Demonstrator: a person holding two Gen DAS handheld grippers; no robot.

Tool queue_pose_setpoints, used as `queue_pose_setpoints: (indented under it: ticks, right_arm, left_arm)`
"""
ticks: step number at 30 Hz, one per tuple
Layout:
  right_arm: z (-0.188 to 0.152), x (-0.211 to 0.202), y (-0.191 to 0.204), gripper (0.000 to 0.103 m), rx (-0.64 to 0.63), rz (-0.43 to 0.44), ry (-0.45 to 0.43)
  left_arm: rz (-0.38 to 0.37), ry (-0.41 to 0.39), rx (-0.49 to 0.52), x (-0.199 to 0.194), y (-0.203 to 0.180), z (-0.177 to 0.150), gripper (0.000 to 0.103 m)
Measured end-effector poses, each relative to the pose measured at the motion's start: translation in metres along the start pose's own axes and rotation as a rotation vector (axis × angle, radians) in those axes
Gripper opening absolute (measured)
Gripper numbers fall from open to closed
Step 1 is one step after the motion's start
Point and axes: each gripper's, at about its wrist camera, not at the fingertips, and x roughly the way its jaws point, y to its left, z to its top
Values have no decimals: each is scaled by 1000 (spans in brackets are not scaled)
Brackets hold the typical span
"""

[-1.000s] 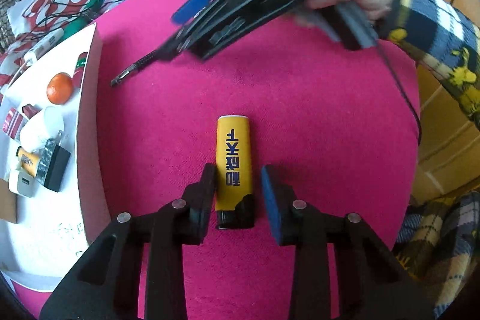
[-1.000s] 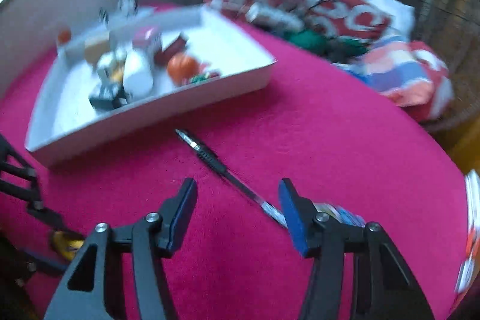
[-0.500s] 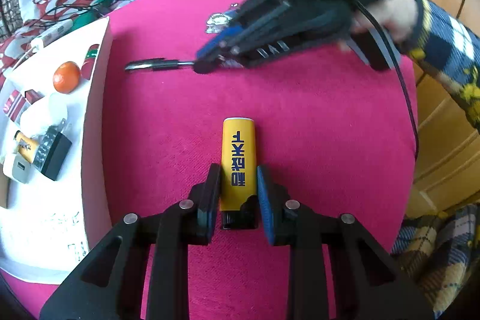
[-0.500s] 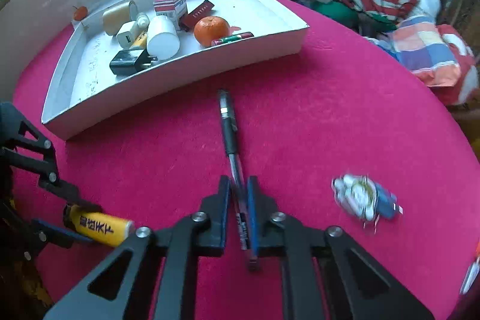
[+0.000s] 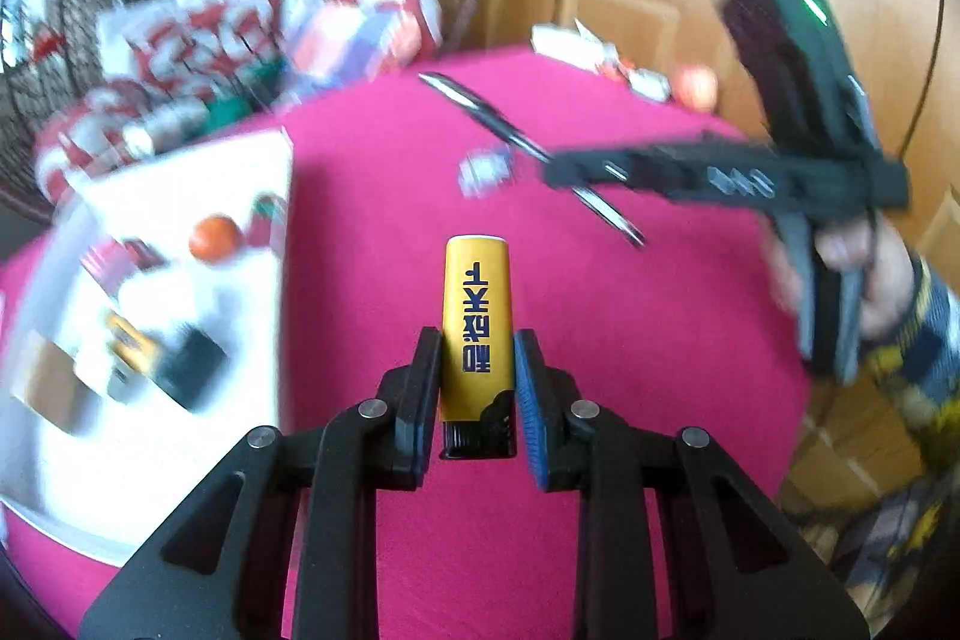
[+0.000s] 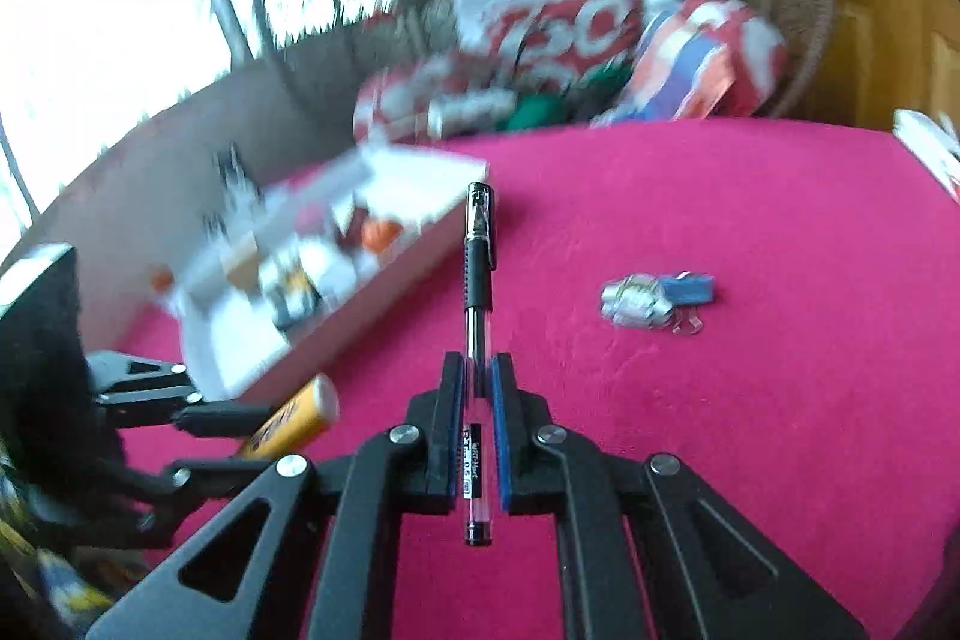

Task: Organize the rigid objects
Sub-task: 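Grasp the yellow lighter with the left tool while the right tool grasps the black pen, then carry the yellow lighter and black pen with both tools over the tray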

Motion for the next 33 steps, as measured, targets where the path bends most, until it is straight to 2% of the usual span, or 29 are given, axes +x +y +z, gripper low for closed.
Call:
queue_pose_setpoints:
  ticks: [3, 7, 10, 16, 33]
  right_arm:
    - [12, -30, 12, 6, 7, -21, -121]
    - [26, -60, 44, 6, -68, -15, -227]
    - [32, -73, 64, 6, -111, 3, -287]
    - [44, -83, 93, 6, -175, 18, -351]
    - [41, -74, 127, 6, -265, 46, -322]
  left_arm:
    - [41, -111, -30, -26, 6, 22, 24]
    - [102, -261, -74, -63, 11, 37, 24]
    - [137, -316, -97, -84, 16, 36, 24]
    - [169, -334, -119, -98, 27, 30, 24]
    - [202, -374, -175, -119, 46, 9, 24]
